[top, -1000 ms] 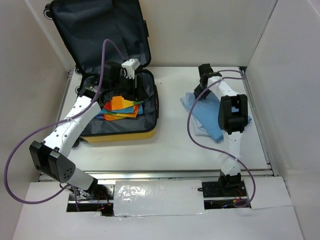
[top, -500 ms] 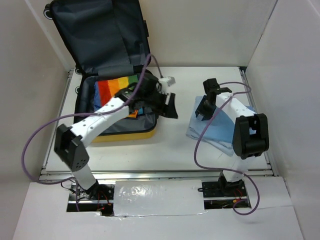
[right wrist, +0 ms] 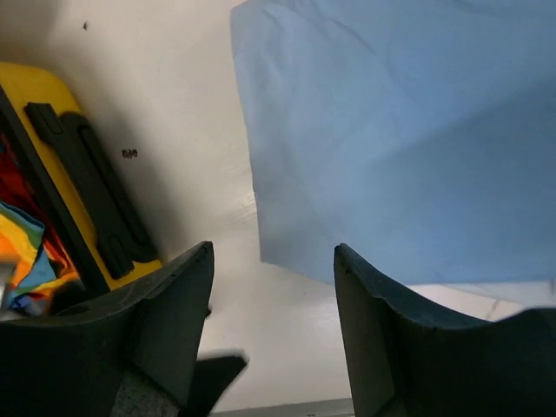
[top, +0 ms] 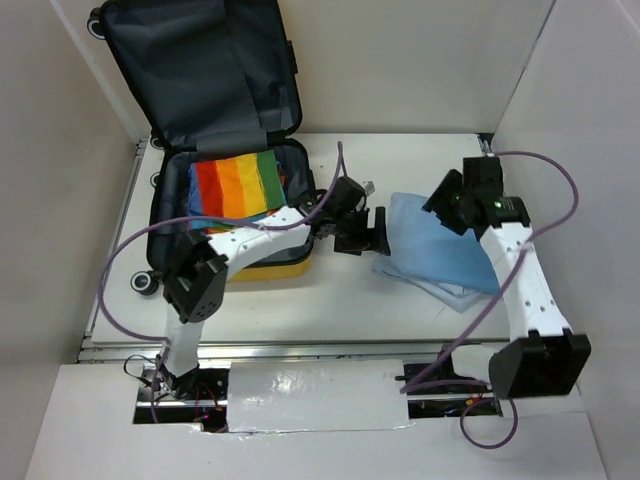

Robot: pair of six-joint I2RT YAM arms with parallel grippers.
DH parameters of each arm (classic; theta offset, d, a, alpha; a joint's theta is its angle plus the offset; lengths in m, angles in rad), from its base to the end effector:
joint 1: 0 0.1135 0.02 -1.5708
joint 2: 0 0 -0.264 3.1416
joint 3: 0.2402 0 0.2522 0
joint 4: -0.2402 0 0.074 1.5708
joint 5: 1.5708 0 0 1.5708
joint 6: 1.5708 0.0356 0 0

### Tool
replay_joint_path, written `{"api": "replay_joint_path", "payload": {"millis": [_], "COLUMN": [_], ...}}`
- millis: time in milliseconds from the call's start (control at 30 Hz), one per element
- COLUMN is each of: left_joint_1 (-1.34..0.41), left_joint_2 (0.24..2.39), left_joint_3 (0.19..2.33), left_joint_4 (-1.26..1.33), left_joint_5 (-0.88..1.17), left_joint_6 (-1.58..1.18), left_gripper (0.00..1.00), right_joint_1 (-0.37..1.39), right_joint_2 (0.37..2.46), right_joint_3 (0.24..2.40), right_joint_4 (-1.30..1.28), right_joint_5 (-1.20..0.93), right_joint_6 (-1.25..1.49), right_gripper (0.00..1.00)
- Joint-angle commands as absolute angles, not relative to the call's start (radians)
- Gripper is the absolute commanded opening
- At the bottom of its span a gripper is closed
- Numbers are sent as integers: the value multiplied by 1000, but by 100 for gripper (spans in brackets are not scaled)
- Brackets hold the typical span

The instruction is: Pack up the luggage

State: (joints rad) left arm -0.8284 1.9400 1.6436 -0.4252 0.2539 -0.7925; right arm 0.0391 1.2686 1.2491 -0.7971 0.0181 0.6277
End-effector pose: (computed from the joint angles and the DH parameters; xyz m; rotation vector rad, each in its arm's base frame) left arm 0.2966 -0.3365 0.2739 0.1913 2.5263 -1.0511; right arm 0.2624 0.0096 0.3409 0.7066 2.3014 0.2914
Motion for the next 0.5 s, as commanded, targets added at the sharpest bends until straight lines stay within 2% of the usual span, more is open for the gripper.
{"api": "replay_joint_path", "payload": {"millis": [0,133,233,467], "left_joint_1": [-856,-887,-890,-888], "left_joint_2": [2034,2159,2238,2298], "left_joint_3": [1713,1828,1888,1870], "left_joint_4": [-380,-420,-489,-388], "left_joint_5": [158,22,8,-17], "left_joint_6": [-937,-1003,-1077,-1133], "left_gripper": [94,97,99,97], "right_joint_1": [8,-51,-77,-109], "right_joint_2": [1166,1053,997,920], "right_joint_3": [1190,1161,1160,1163], "right_joint_4": [-845,-885,-917,-956], "right_joint_5": [5,-34,-60,-126], "right_joint_6": [594,575,565,557], "right_gripper": [65,72,76,77]}}
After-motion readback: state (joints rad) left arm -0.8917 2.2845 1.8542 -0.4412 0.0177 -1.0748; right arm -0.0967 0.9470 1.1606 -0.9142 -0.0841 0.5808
